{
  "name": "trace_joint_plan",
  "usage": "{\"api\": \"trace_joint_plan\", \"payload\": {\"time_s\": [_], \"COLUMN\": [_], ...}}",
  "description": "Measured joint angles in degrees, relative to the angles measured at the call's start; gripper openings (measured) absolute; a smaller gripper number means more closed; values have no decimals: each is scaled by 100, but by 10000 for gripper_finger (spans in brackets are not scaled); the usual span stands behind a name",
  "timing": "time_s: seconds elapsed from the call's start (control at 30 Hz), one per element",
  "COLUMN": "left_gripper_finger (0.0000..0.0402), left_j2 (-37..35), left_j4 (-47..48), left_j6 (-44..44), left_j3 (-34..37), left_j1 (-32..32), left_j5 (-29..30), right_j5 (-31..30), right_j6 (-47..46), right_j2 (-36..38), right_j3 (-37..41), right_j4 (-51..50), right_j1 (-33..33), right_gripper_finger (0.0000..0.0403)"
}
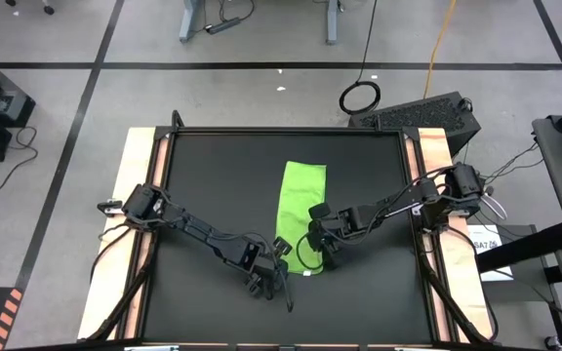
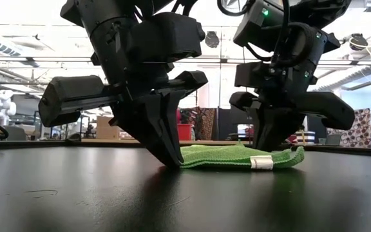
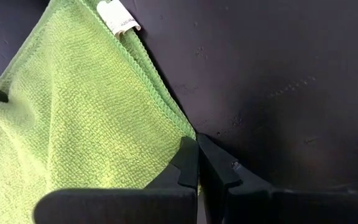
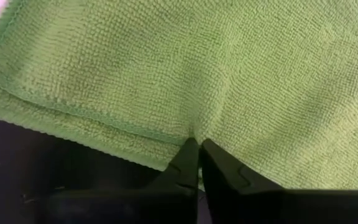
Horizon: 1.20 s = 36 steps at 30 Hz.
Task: Roll towel
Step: Fold green microfiber towel
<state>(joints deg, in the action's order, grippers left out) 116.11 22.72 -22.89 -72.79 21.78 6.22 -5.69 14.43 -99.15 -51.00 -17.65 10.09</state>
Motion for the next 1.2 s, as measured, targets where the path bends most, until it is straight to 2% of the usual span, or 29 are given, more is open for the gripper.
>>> {"api": "trace_joint_plan", "payload": {"time_s": [0.37, 0.9, 1.13, 1.2], "left_gripper_finger": [2, 2, 2, 2], "left_j2": [0, -2, -4, -4], "left_j4": [63, 76, 85, 87], "left_j6": [17, 68, 4, 2], "left_j3": [0, 4, 4, 4], "left_j1": [0, -2, -7, -7], "left_j5": [-11, -120, -252, -268], "right_j5": [3, 2, -56, -246], "right_j6": [-69, -91, -62, -52], "right_j2": [230, 240, 244, 298], "right_j3": [15, 15, 13, 13], "right_j4": [-165, -201, -295, -356], "right_j1": [0, 0, 4, 34], "right_gripper_finger": [9, 78, 81, 86]}}
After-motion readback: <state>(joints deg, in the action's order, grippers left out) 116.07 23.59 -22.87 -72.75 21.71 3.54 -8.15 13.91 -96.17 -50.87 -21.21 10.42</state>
